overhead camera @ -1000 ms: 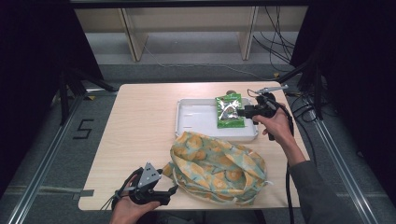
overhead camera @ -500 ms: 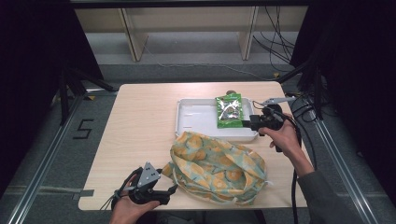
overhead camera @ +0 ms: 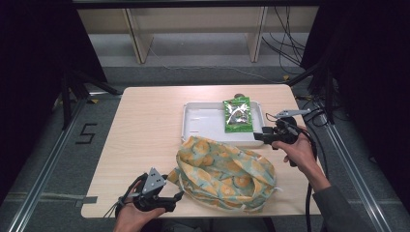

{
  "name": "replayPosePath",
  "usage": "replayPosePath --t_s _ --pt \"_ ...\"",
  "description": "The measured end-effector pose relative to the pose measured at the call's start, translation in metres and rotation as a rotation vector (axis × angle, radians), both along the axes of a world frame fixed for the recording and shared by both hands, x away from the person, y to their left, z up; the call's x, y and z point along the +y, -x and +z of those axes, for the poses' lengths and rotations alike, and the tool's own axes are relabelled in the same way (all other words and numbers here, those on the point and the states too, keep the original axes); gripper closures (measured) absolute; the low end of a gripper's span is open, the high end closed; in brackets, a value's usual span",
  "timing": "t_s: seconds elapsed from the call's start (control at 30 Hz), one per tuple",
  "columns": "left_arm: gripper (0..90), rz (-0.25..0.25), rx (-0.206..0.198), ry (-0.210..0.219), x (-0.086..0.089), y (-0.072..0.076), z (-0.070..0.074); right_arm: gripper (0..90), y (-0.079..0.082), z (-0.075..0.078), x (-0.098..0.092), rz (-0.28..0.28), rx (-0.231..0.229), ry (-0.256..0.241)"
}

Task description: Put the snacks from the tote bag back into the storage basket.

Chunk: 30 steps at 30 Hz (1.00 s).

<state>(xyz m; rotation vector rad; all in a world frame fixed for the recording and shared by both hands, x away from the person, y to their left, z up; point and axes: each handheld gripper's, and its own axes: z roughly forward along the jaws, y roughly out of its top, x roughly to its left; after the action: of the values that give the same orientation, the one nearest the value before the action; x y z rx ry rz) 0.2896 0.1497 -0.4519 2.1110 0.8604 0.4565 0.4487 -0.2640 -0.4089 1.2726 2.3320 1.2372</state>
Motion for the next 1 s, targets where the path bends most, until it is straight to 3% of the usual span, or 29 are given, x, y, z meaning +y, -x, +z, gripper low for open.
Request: replayPosePath --t_s 0.03,0.1,0.17,0.27,0.4,0.47,0.53,0.67,0.7,0.73,0.77,0.97,1.0 --pt "23.7 -0.006 0.001 -0.004 0.0 0.0 0.0 48.0 0.002 0.0 0.0 -0.002 0.015 0.007" --pt "23.7 -0.003 -0.001 -0.006 0.0 0.0 0.0 47.3 0.003 -0.002 -0.001 0.001 0.012 -0.006" --pt "23.7 -0.013 -0.007 -0.015 0.0 -0.001 0.0 47.0 0.004 -0.004 -0.003 0.002 -0.003 0.018" --pt "23.7 0.004 -0.002 0.01 -0.001 0.0 -0.001 45.3 0.01 -0.006 -0.004 -0.005 0.035 -0.002" --pt "23.7 -0.011 -0.007 -0.012 0.0 -0.001 0.0 44.5 0.012 -0.01 -0.01 0.009 0.003 0.0" --pt "23.7 -0.004 -0.005 0.005 -0.001 -0.001 -0.001 44.1 0.014 -0.011 -0.011 0.005 0.006 -0.009" --pt "23.7 -0.014 -0.007 -0.009 0.0 -0.001 0.0 43.8 0.016 -0.01 -0.011 0.001 0.006 0.005" --pt "23.7 -0.006 -0.008 -0.005 0.001 -0.001 0.0 43.2 0.021 -0.009 -0.01 -0.001 0.015 -0.018" --pt "23.7 -0.015 -0.003 -0.021 0.002 -0.001 0.0 43.1 0.022 -0.009 -0.012 0.003 -0.006 -0.013" --pt "23.7 -0.015 -0.002 -0.021 0.002 -0.001 0.001 43.1 0.024 -0.009 -0.011 -0.011 0.007 -0.016" --pt "23.7 0.004 -0.001 0.007 0.0 0.0 -0.001 43.1 0.025 -0.01 -0.011 -0.004 0.016 -0.027" --pt "23.7 -0.011 -0.009 -0.015 0.001 -0.001 0.0 42.7 0.03 -0.013 -0.017 0.009 -0.002 -0.02" --pt "23.7 -0.013 -0.009 -0.01 0.001 -0.001 0.0 42.7 0.033 -0.013 -0.016 -0.011 0.019 -0.039"
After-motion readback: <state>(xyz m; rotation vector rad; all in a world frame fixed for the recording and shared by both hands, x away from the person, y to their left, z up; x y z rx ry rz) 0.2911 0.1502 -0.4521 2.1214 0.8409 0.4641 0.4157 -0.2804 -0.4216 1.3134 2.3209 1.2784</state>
